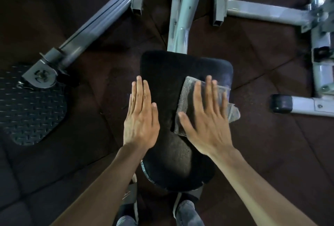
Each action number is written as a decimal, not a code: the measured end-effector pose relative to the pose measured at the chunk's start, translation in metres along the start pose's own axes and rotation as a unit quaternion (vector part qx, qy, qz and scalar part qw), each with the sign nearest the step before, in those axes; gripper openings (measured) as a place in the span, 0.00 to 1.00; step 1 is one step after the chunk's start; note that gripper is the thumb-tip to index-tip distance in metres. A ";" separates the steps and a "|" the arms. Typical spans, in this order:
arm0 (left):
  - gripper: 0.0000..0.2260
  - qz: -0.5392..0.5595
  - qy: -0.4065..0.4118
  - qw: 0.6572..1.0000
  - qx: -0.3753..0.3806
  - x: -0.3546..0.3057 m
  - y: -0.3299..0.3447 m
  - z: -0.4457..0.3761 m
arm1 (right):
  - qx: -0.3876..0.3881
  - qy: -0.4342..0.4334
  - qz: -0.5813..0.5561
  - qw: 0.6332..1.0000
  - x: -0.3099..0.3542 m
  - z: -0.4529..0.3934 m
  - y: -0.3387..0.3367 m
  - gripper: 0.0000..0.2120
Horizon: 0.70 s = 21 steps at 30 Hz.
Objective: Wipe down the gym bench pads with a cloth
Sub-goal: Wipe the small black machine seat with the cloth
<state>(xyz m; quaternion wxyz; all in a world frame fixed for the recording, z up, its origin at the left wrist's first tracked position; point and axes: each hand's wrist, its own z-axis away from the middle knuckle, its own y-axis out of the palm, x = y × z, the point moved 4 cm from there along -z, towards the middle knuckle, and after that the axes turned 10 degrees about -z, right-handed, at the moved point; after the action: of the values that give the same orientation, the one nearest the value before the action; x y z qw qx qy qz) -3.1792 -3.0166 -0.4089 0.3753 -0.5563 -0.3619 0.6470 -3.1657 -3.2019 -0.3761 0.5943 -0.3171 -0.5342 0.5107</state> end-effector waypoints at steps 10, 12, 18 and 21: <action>0.27 -0.005 -0.027 1.000 0.006 0.000 0.000 -0.002 | -0.058 0.009 0.002 0.998 -0.017 -0.097 -0.011 0.36; 0.27 -0.002 -0.029 1.000 0.011 0.001 -0.001 -0.003 | -0.027 -0.047 0.000 0.999 0.002 -0.079 -0.004 0.35; 0.25 0.006 -0.015 0.999 0.033 0.009 -0.012 -0.002 | 0.067 -0.174 0.005 0.983 0.033 0.052 0.025 0.32; 0.25 -0.016 -0.026 0.998 0.048 0.005 -0.018 -0.001 | 0.100 -0.216 0.022 0.971 0.008 0.087 0.023 0.31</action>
<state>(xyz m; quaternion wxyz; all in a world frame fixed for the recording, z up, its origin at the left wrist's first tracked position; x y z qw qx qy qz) -3.1769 -3.0040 -0.3956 0.4024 -0.5151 -0.3485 0.6718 -3.2561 -3.2029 -0.3748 0.4821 -0.1497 -0.5889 0.6312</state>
